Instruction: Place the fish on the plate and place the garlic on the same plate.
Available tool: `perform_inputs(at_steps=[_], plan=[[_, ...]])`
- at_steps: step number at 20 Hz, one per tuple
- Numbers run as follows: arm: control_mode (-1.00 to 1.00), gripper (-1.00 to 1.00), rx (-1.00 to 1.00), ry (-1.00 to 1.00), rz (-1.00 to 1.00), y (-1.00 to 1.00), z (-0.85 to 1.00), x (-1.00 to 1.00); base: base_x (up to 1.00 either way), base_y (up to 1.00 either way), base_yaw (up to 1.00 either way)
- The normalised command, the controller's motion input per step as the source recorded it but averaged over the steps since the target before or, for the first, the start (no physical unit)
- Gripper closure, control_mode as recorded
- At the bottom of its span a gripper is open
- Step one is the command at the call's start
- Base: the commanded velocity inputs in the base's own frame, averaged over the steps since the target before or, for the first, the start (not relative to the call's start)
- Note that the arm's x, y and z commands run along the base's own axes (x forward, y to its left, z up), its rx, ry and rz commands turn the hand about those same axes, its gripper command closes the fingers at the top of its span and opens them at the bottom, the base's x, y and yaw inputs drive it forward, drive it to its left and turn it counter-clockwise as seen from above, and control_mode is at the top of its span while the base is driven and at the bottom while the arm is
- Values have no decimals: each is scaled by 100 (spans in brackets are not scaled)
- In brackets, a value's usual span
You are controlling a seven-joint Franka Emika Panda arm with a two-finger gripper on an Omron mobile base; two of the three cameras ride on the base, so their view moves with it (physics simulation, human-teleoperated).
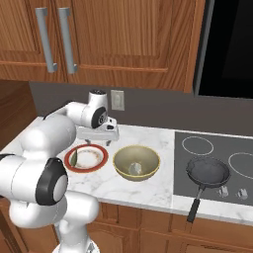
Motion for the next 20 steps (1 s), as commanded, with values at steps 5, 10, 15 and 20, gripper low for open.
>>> perform_inputs(at_steps=[5,10,15,20], plan=[[-100,-100,0,0,0,-87,0,-12,0,0,0],[-100,-100,1,0,0,-87,0,-5,0,0,0],[-100,-100,2,0,0,-78,0,0,0,0,0],[-100,-100,3,0,0,-55,-17,0,0,0,0]])
